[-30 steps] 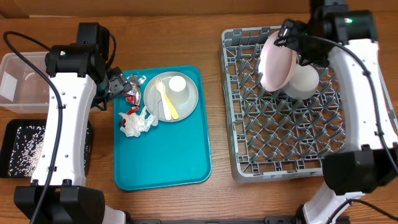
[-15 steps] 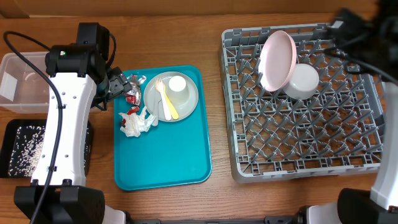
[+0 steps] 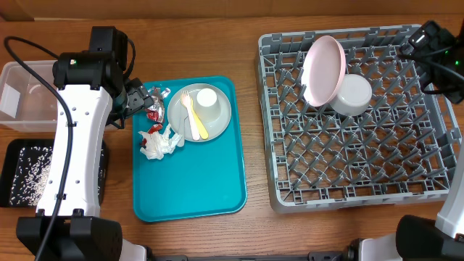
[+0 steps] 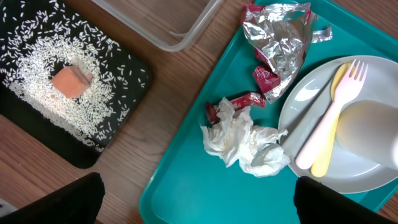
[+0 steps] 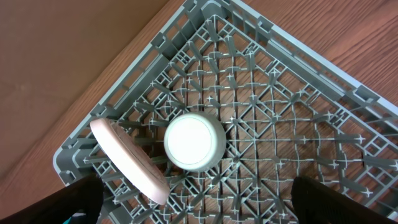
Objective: Sort waste into correct bins and load items into the dishwasher rack
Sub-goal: 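Raise the right gripper away from the rack to the corner, then reach the left gripper to the crumpled tissue and grasp it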
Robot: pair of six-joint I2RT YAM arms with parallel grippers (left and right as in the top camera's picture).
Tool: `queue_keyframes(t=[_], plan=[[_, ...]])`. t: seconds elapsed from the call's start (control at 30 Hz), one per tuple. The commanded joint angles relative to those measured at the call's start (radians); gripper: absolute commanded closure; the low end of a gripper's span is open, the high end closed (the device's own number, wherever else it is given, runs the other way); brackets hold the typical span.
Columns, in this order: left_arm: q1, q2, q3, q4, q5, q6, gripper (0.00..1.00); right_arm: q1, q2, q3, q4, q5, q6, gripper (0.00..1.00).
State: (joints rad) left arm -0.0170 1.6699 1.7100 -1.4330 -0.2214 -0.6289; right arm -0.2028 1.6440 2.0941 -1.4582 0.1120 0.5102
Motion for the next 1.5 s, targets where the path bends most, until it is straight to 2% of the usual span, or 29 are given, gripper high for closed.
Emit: queue_keyframes(t=[0.0, 0.67, 0.73, 0.8, 0.93, 1.03, 1.13, 1.23, 1.33, 1.43, 1.47], plan=[[0.01, -0.021, 0.011, -0.002, -0.014, 0.004, 0.0, -0.002, -0.002, 0.0, 0.008, 0.014, 0.008, 0.0], [0.01, -0.021, 0.011, 0.008, 0.0, -0.013, 0.0, -0.002, -0.002, 0.0, 0.008, 0.015, 0.015, 0.0], [0.01, -0.021, 0.011, 0.035, 0.048, -0.035, 0.0, -0.002, -0.002, 0.0, 0.008, 0.015, 0.014, 0.0], [0.01, -0.021, 0.011, 0.031, 0.182, -0.037, 0.0, -0.002, -0.002, 0.0, 0.008, 0.015, 0.015, 0.0], [0.009, -0.021, 0.011, -0.006, 0.352, -0.028, 0.0, -0.002, -0.002, 0.0, 0.008, 0.015, 0.015, 0.0], [-0.016, -0.021, 0.005, -0.003, 0.427, 0.071, 0.0, -0.002, -0.002, 0.0, 0.008, 0.015, 0.015, 0.0], [-0.066, -0.021, -0.015, -0.033, 0.389, 0.139, 0.0, -0.002, -0.002, 0.0, 0.008, 0.015, 0.015, 0.0], [-0.124, -0.021, -0.071, -0.059, 0.305, 0.117, 0.0, -0.002, -0.002, 0.0, 0.008, 0.015, 0.015, 0.0], [-0.175, -0.021, -0.155, -0.045, 0.286, 0.073, 0.01, -0.002, -0.002, 0.0, 0.008, 0.015, 0.014, 0.0], [-0.215, -0.021, -0.291, -0.001, 0.207, 0.006, 0.14, -0.002, -0.002, 0.0, 0.008, 0.015, 0.015, 0.0], [-0.215, -0.021, -0.325, 0.013, 0.187, -0.009, 0.15, -0.002, -0.002, 0.0, 0.008, 0.015, 0.015, 0.0]])
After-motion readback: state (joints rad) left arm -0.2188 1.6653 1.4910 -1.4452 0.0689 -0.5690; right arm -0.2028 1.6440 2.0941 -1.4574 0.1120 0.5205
